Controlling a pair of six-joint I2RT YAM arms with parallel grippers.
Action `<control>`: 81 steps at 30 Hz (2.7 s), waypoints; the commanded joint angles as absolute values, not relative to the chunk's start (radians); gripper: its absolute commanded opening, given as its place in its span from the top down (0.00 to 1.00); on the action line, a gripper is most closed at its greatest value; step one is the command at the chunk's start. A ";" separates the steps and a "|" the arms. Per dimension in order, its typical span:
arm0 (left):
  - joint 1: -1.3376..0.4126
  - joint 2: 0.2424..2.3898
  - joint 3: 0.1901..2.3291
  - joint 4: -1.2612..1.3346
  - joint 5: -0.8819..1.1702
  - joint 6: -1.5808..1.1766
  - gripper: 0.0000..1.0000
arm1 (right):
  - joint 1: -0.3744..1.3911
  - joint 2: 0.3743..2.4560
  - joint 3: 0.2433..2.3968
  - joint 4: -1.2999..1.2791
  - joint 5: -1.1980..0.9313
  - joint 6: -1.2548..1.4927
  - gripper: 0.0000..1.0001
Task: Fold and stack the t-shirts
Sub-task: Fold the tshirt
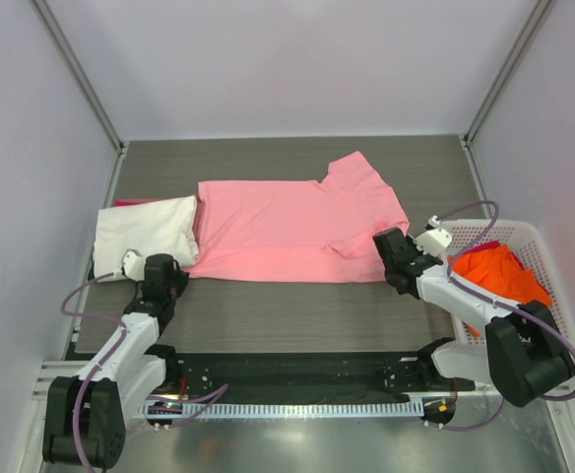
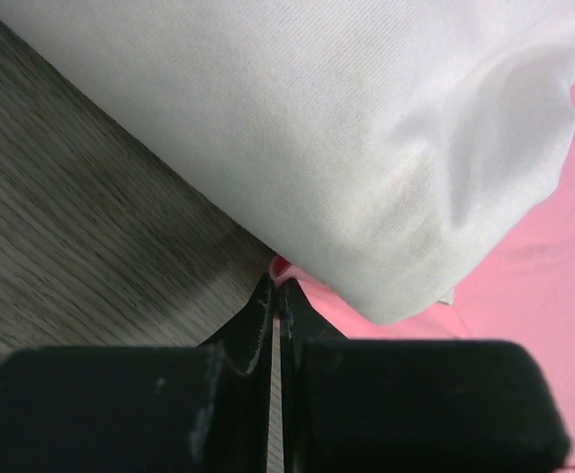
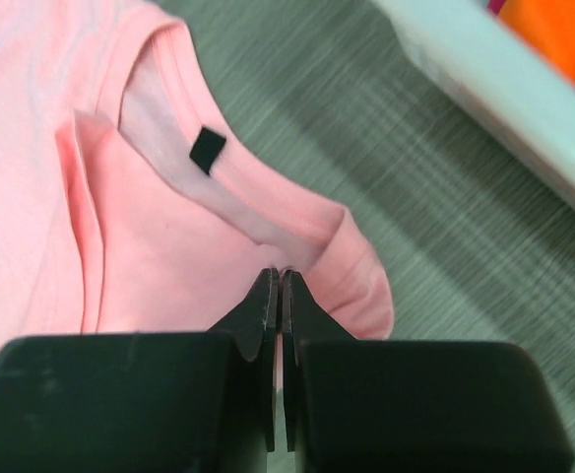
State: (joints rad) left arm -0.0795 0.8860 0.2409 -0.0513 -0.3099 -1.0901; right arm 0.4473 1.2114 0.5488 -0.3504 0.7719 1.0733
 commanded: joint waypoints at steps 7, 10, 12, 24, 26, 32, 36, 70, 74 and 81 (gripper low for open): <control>-0.072 0.887 0.262 -0.037 -0.316 -1.068 1.00 | 0.365 1.371 0.684 -0.301 0.785 0.948 0.84; -0.071 0.885 0.261 -0.037 -0.314 -1.068 1.00 | 0.362 1.425 0.715 -0.296 0.782 0.930 0.62; -0.072 0.884 0.261 -0.038 -0.316 -1.065 1.00 | 0.362 1.424 0.727 -0.302 0.772 0.910 0.50; -0.071 0.865 0.265 -0.052 -0.324 -1.065 1.00 | 0.451 1.085 0.617 -0.457 0.715 0.985 0.56; -0.072 0.864 0.265 -0.052 -0.319 -1.068 1.00 | 0.478 1.052 0.585 -0.497 0.700 1.070 0.57; -0.072 0.850 0.262 -0.061 -0.322 -1.069 1.00 | 0.554 1.003 0.476 -0.453 0.666 1.203 0.68; -0.072 0.841 0.264 -0.067 -0.324 -1.068 1.00 | 0.571 1.061 0.463 -0.420 0.663 1.244 0.69; -0.072 0.868 0.268 -0.054 -0.327 -1.058 1.00 | 0.436 1.420 0.506 -0.233 0.765 1.187 0.99; -0.072 0.868 0.279 -0.063 -0.319 -1.046 1.00 | 0.434 1.370 0.525 -0.284 0.785 1.151 0.99; -0.072 0.831 0.337 -0.126 -0.301 -1.031 1.00 | 0.433 1.198 0.616 -0.446 0.804 1.060 0.99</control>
